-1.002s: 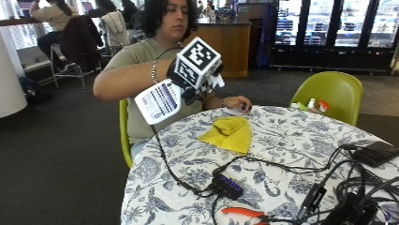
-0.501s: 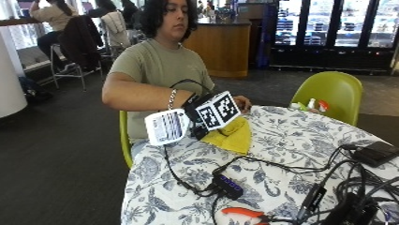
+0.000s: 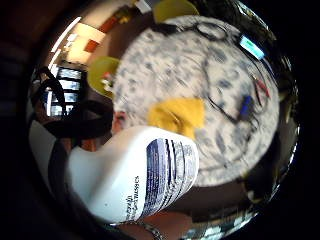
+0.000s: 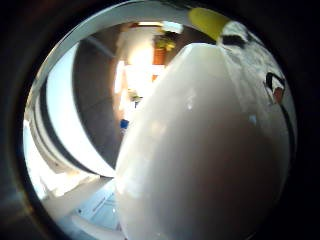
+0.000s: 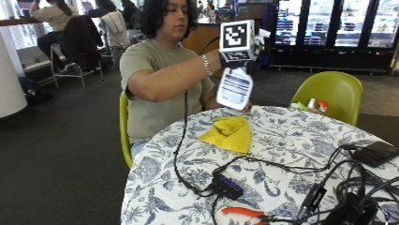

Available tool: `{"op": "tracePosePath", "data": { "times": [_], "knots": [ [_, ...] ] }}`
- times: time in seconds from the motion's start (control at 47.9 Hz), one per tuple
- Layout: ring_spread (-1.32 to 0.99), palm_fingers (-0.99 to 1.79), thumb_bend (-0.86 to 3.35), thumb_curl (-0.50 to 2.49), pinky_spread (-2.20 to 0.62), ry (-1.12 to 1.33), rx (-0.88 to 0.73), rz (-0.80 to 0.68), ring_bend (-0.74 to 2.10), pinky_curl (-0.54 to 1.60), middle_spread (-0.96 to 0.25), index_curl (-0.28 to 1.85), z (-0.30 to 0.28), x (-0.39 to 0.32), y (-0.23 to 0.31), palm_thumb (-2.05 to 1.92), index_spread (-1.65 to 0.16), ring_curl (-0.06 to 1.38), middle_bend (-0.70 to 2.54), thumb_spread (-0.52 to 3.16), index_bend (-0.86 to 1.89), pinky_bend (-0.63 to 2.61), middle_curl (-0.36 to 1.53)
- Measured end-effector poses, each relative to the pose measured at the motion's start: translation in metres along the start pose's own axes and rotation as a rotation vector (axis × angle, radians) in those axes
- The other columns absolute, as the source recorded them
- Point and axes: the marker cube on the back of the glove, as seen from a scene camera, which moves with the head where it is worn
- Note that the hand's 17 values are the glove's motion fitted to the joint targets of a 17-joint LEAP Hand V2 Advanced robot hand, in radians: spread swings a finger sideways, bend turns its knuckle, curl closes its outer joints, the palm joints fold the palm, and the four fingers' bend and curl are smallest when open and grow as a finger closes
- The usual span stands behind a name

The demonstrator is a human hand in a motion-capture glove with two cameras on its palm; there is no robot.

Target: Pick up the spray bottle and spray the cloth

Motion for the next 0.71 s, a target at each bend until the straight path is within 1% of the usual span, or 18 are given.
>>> {"op": "tracePosePath", "data": {
  "times": [0.104, 0.146, 0.271, 0.355, 0.48, 0.605, 0.709],
  "knots": [
    [-0.17, 1.34, -0.02, 0.84, -0.19, -0.251, 0.198, -0.186, 0.75, 0.44, -0.17, 0.61, 0.041, -0.020, -0.042, 0.99, -0.25, 0.49, 0.68, 0.63, 0.26, 0.45, 0.57],
    [-0.17, 1.34, -0.02, 0.84, -0.20, -0.311, 0.248, -0.240, 0.75, 0.44, -0.17, 0.61, 0.059, -0.018, -0.057, 0.99, -0.25, 0.49, 0.68, 0.63, 0.27, 0.45, 0.57],
    [-0.17, 1.35, -0.02, 0.85, -0.20, -0.310, 0.321, -0.337, 0.74, 0.44, -0.16, 0.62, 0.116, 0.000, -0.093, 0.98, -0.25, 0.49, 0.68, 0.62, 0.27, 0.46, 0.57],
    [-0.17, 1.35, -0.02, 0.86, -0.21, -0.309, 0.386, -0.331, 0.74, 0.44, -0.16, 0.63, 0.136, 0.009, -0.119, 0.98, -0.25, 0.49, 0.68, 0.62, 0.27, 0.46, 0.57],
    [-0.16, 1.35, -0.02, 0.87, -0.21, -0.273, 0.365, -0.246, 0.74, 0.45, -0.16, 0.63, 0.164, 0.044, -0.151, 0.98, -0.25, 0.49, 0.67, 0.60, 0.27, 0.47, 0.57],
    [-0.16, 1.36, -0.02, 0.88, -0.22, -0.292, 0.390, -0.159, 0.74, 0.45, -0.16, 0.64, 0.167, 0.066, -0.172, 0.98, -0.25, 0.49, 0.68, 0.59, 0.27, 0.48, 0.57],
    [-0.16, 1.36, -0.02, 0.89, -0.22, -0.271, 0.353, -0.172, 0.75, 0.44, -0.16, 0.64, 0.170, 0.067, -0.176, 0.98, -0.25, 0.49, 0.68, 0.59, 0.26, 0.48, 0.57]
  ]
}}
